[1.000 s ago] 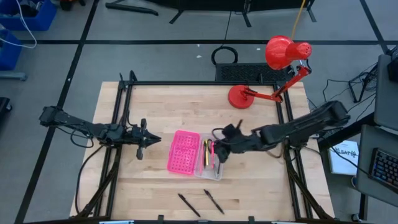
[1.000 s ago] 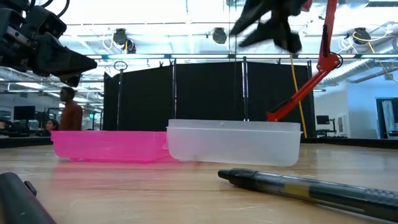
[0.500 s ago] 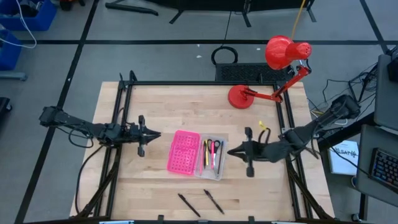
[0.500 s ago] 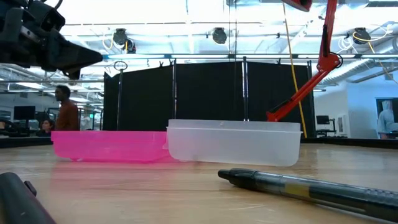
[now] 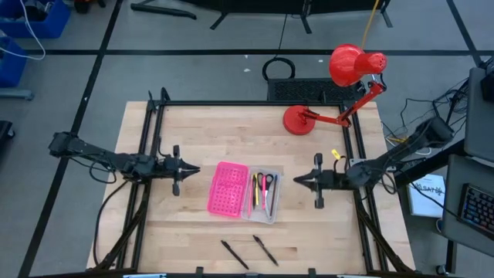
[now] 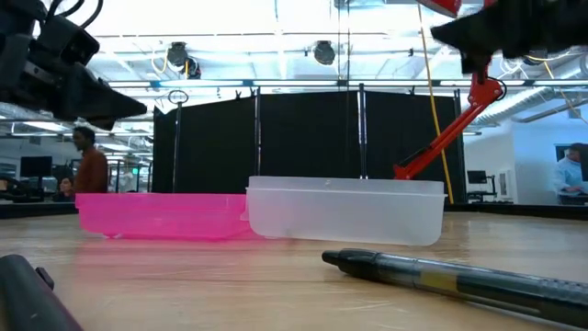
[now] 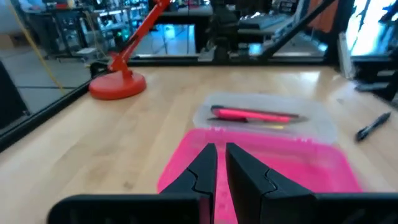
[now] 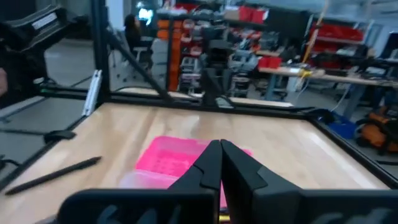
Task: Pick & place school supplies into a supply box
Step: Put the left black pen into the pink box
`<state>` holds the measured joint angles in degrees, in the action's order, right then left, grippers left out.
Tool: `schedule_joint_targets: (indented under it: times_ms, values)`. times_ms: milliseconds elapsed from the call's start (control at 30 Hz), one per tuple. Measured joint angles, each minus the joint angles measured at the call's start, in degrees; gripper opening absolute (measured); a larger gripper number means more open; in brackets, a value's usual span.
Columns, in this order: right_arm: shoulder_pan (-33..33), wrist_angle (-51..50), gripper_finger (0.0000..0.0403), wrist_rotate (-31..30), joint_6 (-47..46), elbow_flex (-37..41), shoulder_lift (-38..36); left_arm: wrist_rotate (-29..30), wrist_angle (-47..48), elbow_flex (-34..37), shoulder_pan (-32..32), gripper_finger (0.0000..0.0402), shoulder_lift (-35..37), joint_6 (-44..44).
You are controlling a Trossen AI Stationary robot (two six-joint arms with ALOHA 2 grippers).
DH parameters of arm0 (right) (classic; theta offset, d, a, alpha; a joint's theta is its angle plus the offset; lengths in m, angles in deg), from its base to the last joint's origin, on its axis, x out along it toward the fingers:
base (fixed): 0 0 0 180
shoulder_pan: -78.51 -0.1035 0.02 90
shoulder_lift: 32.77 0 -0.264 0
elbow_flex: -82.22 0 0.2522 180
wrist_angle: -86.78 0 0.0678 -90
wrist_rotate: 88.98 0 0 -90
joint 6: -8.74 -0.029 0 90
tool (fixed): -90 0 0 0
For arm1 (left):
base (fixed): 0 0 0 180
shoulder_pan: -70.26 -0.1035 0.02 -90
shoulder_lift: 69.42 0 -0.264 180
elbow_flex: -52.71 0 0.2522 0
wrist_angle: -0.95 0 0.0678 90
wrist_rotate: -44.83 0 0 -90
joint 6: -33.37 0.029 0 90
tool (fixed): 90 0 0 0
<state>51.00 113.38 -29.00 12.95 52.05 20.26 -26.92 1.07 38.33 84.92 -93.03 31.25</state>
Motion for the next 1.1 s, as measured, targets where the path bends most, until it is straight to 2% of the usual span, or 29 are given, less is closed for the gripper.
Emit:
schedule_joint_targets:
  times_ms: [167, 267, 400, 533, 667, 967, 1100]
  values:
    - [2.40, 9.78, 0.0000, 1.88, -0.31, 10.36, -2.74, 7.14, 2.57, 0.00, -0.01, 0.0042, -0.02, -1.75]
    - [3.27, 14.99, 0.0000, 6.49, 0.09, 14.36, -3.73, 6.30, -0.10, -0.64, 0.28, 0.0042, -0.14, -2.95]
    - [3.97, 16.39, 0.0000, 12.28, 0.72, 15.29, -5.82, 6.83, 2.00, -6.53, 2.47, 0.0042, -4.04, -2.50]
    - [3.89, 16.76, 0.0000, 14.15, 1.22, 15.31, -6.51, 7.77, 4.03, -16.70, 5.62, 0.0042, -14.21, -0.72]
    - [3.92, 16.35, 0.0000, 13.70, 1.32, 15.35, -6.41, 7.78, 9.02, -29.84, 8.94, 0.0042, -28.19, 1.35]
    - [3.92, 18.14, 0.0000, 13.68, -0.03, 15.46, -6.45, 3.78, 31.02, -61.27, 15.25, 0.0042, -60.19, 1.38]
    - [3.92, 18.12, 0.0000, 13.70, -0.50, 15.46, -6.45, 4.24, 42.70, -75.23, 16.20, 0.0042, -71.60, -4.36]
